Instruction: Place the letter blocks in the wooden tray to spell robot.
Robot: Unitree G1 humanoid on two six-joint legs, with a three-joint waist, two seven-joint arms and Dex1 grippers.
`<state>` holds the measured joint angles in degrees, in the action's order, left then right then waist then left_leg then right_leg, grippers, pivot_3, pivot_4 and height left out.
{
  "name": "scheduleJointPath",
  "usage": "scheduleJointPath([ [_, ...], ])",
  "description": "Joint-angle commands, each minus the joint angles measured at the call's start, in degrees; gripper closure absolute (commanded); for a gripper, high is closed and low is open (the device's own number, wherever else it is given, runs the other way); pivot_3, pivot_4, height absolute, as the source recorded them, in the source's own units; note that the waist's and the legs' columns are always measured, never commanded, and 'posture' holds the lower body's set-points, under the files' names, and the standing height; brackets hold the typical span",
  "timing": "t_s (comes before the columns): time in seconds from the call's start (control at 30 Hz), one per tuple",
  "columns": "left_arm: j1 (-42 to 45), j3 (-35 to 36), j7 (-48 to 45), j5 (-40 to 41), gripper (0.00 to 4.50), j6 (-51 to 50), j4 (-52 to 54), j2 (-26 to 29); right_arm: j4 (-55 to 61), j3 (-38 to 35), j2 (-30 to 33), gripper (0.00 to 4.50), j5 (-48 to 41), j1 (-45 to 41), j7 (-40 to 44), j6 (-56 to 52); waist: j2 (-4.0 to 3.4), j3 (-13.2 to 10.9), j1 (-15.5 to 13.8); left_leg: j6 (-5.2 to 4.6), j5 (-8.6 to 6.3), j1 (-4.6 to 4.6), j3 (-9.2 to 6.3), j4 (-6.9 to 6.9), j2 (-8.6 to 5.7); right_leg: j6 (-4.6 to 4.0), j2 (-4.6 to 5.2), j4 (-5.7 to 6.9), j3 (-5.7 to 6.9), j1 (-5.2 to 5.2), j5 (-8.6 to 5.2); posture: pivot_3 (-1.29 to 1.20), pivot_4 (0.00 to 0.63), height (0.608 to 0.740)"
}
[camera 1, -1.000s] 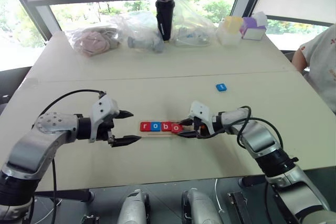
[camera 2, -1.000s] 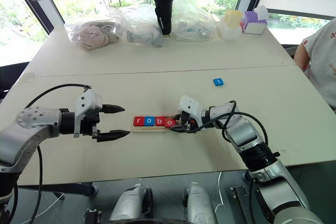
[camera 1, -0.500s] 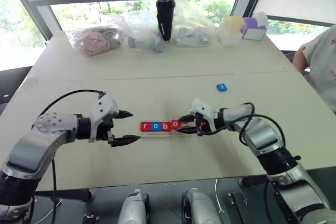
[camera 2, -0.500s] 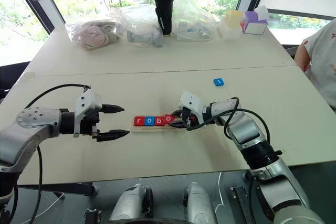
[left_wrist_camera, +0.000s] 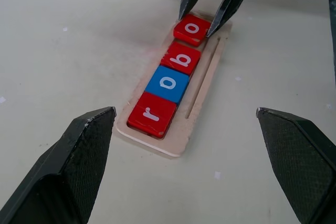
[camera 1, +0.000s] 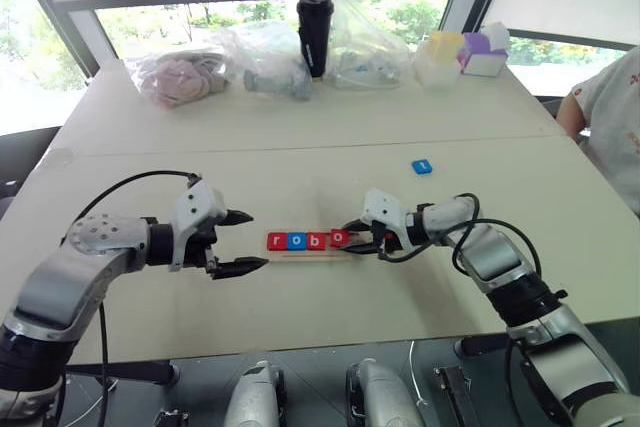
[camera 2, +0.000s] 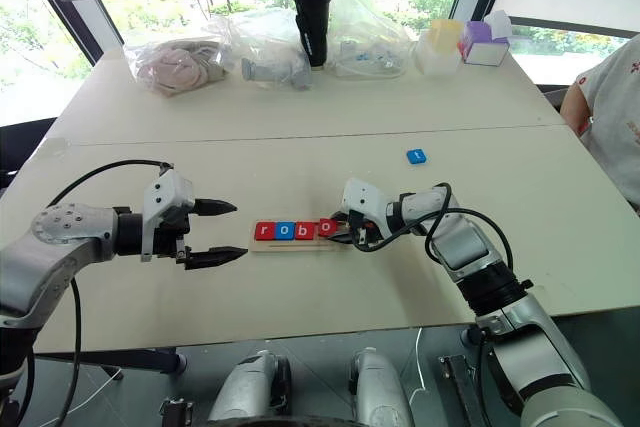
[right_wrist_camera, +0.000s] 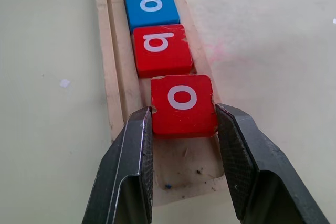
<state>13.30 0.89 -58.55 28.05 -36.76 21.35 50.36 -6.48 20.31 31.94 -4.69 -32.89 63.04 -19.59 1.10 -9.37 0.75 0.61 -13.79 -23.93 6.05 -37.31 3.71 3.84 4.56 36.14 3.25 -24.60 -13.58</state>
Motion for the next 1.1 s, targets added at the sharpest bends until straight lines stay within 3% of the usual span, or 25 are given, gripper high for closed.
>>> scheduleJointPath([
  [0.03, 0.13, 1.01, 0.19, 0.50, 0.00, 0.37, 1.32, 0.11, 0.76, 0.25, -0.76, 3.33, 0.57, -1.32, 0.46, 1.68, 0.00, 0.00, 0.00, 0.00, 0.00, 0.00, 0.00, 0.00, 0.00, 0.00, 0.00, 0.00, 0.00, 0.00, 0.00, 0.00, 0.150, 0.740],
  [0.43, 0.12, 0.96, 0.49, 0.50, 0.00, 0.50, 1.16, -0.22, 0.05, 1.09, -1.39, 3.33, 2.46, -1.02, 0.78, 3.48, 0.00, 0.00, -0.01, 0.00, 0.00, 0.00, 0.00, 0.00, 0.00, 0.00, 0.00, 0.00, 0.00, 0.00, 0.00, 0.00, 0.150, 0.740],
  [0.63, 0.09, 0.92, 0.58, 0.43, 0.00, 0.58, 1.10, -0.37, 0.07, 1.00, -1.26, 0.32, 2.59, -1.01, 1.11, 3.78, 0.00, 0.00, 0.00, 0.00, 0.00, 0.01, 0.00, -0.01, 0.00, 0.00, 0.00, 0.00, 0.00, 0.01, 0.00, 0.00, 0.150, 0.740],
  [0.67, 0.09, 0.92, 0.56, 0.40, 0.00, 0.58, 1.09, -0.41, 0.15, 0.94, -1.21, 0.02, 2.58, -1.08, 1.17, 3.84, 0.00, 0.00, 0.00, 0.00, 0.00, 0.01, 0.00, -0.01, 0.00, 0.00, 0.00, 0.01, 0.00, 0.01, 0.00, 0.00, 0.150, 0.740],
  [0.83, -0.06, 0.96, 0.44, 0.31, 0.00, 0.57, 1.09, -0.41, 4.23, -3.36, -0.67, 0.02, -1.96, -2.64, 2.55, 3.08, 0.00, 0.00, -0.01, 0.00, 0.00, 0.00, 0.00, 0.00, 0.00, 0.00, 0.00, 0.00, 0.00, 0.01, 0.00, 0.00, 0.150, 0.740],
  [1.1, 0.42, 0.27, 0.38, 0.11, 0.00, 0.67, 0.75, -1.04, 3.33, -14.11, -3.96, 0.02, -8.86, -6.87, -4.04, 1.74, 0.00, 0.00, -0.13, 0.01, 0.00, 0.02, -0.01, 0.00, 0.01, 0.01, 0.00, 0.02, 0.00, 0.01, 0.02, 0.00, 0.150, 0.740],
])
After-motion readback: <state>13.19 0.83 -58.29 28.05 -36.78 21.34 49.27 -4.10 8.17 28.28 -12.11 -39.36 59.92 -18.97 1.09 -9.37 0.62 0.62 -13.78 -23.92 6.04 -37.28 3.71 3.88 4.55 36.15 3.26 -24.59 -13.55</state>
